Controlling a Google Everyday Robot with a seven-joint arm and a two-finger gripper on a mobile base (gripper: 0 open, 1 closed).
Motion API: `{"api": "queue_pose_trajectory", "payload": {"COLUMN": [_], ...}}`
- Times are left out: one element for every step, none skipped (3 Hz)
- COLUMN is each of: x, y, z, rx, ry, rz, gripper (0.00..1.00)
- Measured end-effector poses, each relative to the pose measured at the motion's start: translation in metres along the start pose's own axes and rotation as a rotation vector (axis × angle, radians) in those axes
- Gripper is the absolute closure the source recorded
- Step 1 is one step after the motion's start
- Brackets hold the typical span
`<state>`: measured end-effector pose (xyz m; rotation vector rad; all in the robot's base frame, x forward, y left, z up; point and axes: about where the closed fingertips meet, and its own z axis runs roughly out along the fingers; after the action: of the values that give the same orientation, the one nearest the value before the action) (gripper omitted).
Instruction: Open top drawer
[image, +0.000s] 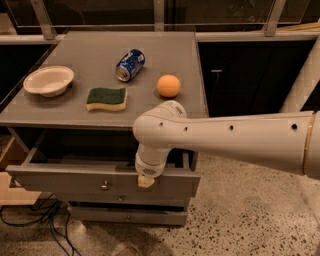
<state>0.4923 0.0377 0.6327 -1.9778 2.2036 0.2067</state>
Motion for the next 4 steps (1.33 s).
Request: {"api": "queue_pose_trajectory", "payload": {"x": [0.005,0.010,0.010,0.014], "y": [0.002,0.007,0.007,0.013], "z": [-0.004,-0.008,-0.008,-0.012], "rx": [0.006,0.012,0.012,0.026], "ry": [-0.013,-0.027,-0.027,-0.053], "rz": [0.018,0.036,0.036,0.051], "gripper": [1.00,1.00,1.00,1.00]}}
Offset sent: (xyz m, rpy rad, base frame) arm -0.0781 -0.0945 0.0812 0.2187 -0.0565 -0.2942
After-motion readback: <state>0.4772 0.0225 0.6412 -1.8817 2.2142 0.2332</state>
